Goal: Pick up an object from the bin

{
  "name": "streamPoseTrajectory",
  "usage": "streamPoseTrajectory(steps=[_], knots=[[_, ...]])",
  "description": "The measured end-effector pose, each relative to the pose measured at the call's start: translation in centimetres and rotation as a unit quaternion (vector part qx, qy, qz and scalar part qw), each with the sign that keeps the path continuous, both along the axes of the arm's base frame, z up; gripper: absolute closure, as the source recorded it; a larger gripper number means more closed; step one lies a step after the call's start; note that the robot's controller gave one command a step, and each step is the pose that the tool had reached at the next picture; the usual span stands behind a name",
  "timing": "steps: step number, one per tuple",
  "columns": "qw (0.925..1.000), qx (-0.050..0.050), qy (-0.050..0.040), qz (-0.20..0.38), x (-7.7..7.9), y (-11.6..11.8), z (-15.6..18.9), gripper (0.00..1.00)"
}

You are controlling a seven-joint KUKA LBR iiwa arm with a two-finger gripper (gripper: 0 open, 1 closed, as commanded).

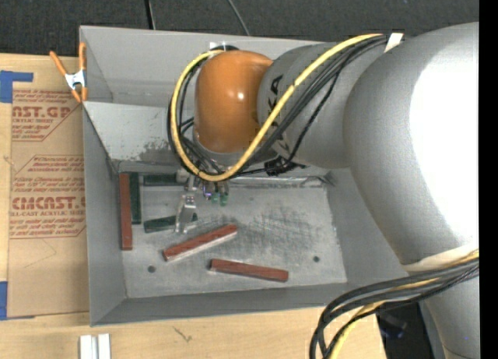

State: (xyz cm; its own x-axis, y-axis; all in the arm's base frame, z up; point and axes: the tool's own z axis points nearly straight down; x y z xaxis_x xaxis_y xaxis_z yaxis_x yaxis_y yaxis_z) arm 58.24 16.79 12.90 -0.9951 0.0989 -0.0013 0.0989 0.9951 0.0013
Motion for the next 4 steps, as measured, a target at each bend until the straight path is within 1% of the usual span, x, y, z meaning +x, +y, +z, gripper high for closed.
streamPoseTrajectory(steps=[1, 2, 4], knots=[[1.0000, 0.002, -0.0065, -0.007, 0.67, 0.26, -5.52, 0.00], [1.0000, 0.003, -0.0053, -0.006, 0.68, 0.39, -5.22, 1.00], [1.0000, 0.002, -0.0037, -0.006, 0.66, 0.41, -5.05, 1.00]])
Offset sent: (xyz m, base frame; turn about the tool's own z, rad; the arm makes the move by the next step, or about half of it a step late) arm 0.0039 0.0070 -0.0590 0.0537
